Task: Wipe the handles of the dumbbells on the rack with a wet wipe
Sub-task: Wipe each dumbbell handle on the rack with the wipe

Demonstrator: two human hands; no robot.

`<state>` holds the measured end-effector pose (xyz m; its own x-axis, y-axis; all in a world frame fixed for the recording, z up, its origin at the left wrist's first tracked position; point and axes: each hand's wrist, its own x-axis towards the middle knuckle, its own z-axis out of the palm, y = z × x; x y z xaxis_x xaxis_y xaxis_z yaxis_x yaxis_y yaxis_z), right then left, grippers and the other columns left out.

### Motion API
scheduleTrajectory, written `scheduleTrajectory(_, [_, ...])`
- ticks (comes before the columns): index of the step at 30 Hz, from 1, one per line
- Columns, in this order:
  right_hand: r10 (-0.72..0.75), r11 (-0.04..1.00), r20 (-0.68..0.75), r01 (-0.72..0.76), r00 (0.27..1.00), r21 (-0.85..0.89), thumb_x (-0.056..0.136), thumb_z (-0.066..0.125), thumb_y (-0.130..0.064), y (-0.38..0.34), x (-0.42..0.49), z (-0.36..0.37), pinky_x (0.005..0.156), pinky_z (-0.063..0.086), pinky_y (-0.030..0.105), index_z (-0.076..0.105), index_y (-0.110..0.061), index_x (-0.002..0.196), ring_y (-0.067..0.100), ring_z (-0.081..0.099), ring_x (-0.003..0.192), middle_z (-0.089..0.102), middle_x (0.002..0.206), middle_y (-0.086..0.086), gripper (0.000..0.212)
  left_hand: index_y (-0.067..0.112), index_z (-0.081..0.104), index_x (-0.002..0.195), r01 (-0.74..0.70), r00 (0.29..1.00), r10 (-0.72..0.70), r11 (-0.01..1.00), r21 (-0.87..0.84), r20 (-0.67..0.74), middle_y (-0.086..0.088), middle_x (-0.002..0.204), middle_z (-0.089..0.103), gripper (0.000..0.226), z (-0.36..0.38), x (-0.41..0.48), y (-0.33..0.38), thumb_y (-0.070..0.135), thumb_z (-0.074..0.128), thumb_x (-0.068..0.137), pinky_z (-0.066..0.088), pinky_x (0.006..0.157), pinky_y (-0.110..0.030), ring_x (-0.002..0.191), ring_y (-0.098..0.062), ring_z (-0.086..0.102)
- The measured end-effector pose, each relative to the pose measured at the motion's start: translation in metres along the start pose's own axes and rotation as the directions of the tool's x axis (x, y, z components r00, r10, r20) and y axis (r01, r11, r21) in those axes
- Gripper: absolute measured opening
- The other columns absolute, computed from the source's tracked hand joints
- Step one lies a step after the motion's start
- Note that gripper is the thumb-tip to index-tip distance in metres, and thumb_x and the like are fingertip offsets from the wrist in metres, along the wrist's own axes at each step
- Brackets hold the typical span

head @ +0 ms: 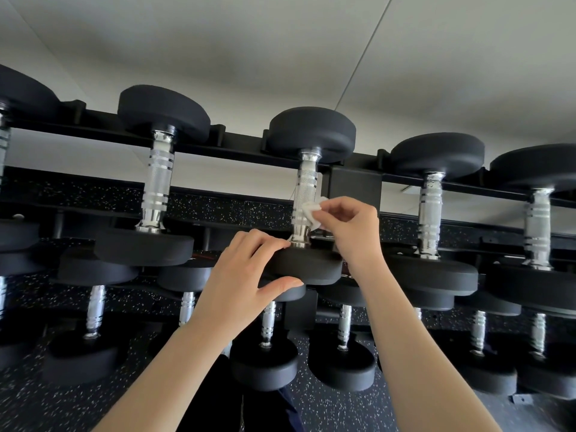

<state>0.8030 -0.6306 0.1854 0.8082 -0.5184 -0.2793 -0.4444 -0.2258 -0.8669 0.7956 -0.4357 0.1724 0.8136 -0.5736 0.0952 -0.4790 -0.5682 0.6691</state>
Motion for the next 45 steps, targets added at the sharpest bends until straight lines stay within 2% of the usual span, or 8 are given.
scheduleTrajectory(7, [0.057,0.976,-0.117,-0.03,0.992,0.218,0.078,0.071,-0.005,-0.013,0.033,0.014,0.085,0.055,0.04,0.068,-0.02,0.078,0.021,0.068,0.084,0.072,0.085,0.004,0.015,0.02,0.058,0.117,0.011,1.0,-0.011,1.0,0.014,0.013,0.01,0.11,0.05,0.054,-0.001,-0.001,0.001,0.059,0.051,0.08,0.041,0.081,-0.022,0.102,-0.01,0.044])
scheduleTrajectory(12, [0.143,0.862,-0.126,-0.061,0.982,0.503,0.083,0.065,0.002,-0.024,0.049,0.025,0.081,0.057,0.033,0.063,-0.013,0.079,0.022,0.066,0.083,0.068,0.081,0.005,0.016,0.02,0.058,0.117,0.015,1.0,-0.015,1.0,0.01,0.009,0.01,0.11,0.051,0.053,-0.001,-0.001,0.001,0.058,0.051,0.081,0.039,0.079,-0.02,0.102,-0.009,0.043])
scheduleTrajectory(21, [0.129,0.691,0.27,-0.282,0.954,0.665,0.093,0.047,0.005,-0.013,0.055,0.016,0.076,0.056,0.035,0.049,-0.009,0.082,0.025,0.062,0.083,0.06,0.086,0.012,0.018,0.02,0.058,0.117,0.012,1.0,-0.012,1.0,0.007,-0.004,0.011,0.109,0.049,0.051,0.0,-0.002,0.002,0.057,0.052,0.082,0.041,0.08,-0.022,0.102,-0.009,0.044])
scheduleTrajectory(26, [0.135,0.734,0.398,-0.362,0.907,0.575,0.096,0.038,0.005,-0.008,0.05,0.012,0.074,0.058,0.036,0.045,-0.007,0.089,0.028,0.062,0.091,0.062,0.099,0.018,0.015,0.019,0.059,0.116,0.011,1.0,-0.011,1.0,-0.001,-0.007,0.01,0.108,0.05,0.051,0.0,-0.001,0.002,0.056,0.053,0.081,0.043,0.081,-0.026,0.1,-0.011,0.044])
scheduleTrajectory(31, [0.178,0.814,0.481,-0.403,0.859,0.418,0.094,0.033,0.011,-0.001,0.034,0.008,0.073,0.059,0.035,0.042,-0.008,0.087,0.022,0.068,0.081,0.065,0.092,0.014,0.022,0.02,0.059,0.116,0.005,1.0,-0.005,1.0,0.003,-0.004,0.011,0.108,0.049,0.051,0.0,-0.001,0.0,0.057,0.053,0.081,0.041,0.082,-0.023,0.101,-0.01,0.044])
scheduleTrajectory(35, [0.196,0.866,0.498,-0.387,0.845,0.316,0.093,0.037,0.012,0.005,0.023,0.003,0.077,0.058,0.035,0.043,-0.008,0.085,0.028,0.066,0.093,0.063,0.1,0.02,0.022,0.02,0.058,0.117,0.011,1.0,-0.011,1.0,-0.01,0.001,0.01,0.108,0.05,0.053,0.0,-0.001,0.0,0.058,0.052,0.081,0.044,0.082,-0.027,0.101,-0.011,0.044])
scheduleTrajectory(40, [0.188,0.958,0.485,-0.269,0.854,0.103,0.089,0.051,0.009,-0.001,0.016,-0.009,0.075,0.058,0.031,0.047,-0.006,0.081,0.029,0.068,0.087,0.067,0.095,0.024,0.017,0.02,0.058,0.118,0.011,1.0,-0.011,0.999,-0.033,0.0,0.01,0.108,0.05,0.054,0.001,0.0,0.0,0.059,0.052,0.081,0.046,0.083,-0.032,0.102,-0.01,0.044])
scheduleTrajectory(45, [0.076,0.983,0.43,0.005,0.9,-0.184,0.079,0.07,-0.003,-0.001,0.005,-0.017,0.077,0.053,0.036,0.062,-0.013,0.075,0.025,0.067,0.079,0.072,0.078,0.005,0.014,0.021,0.057,0.119,0.008,1.0,-0.009,0.999,-0.045,-0.01,0.011,0.107,0.048,0.054,0.002,-0.001,-0.002,0.06,0.05,0.082,0.047,0.081,-0.035,0.101,-0.01,0.043])
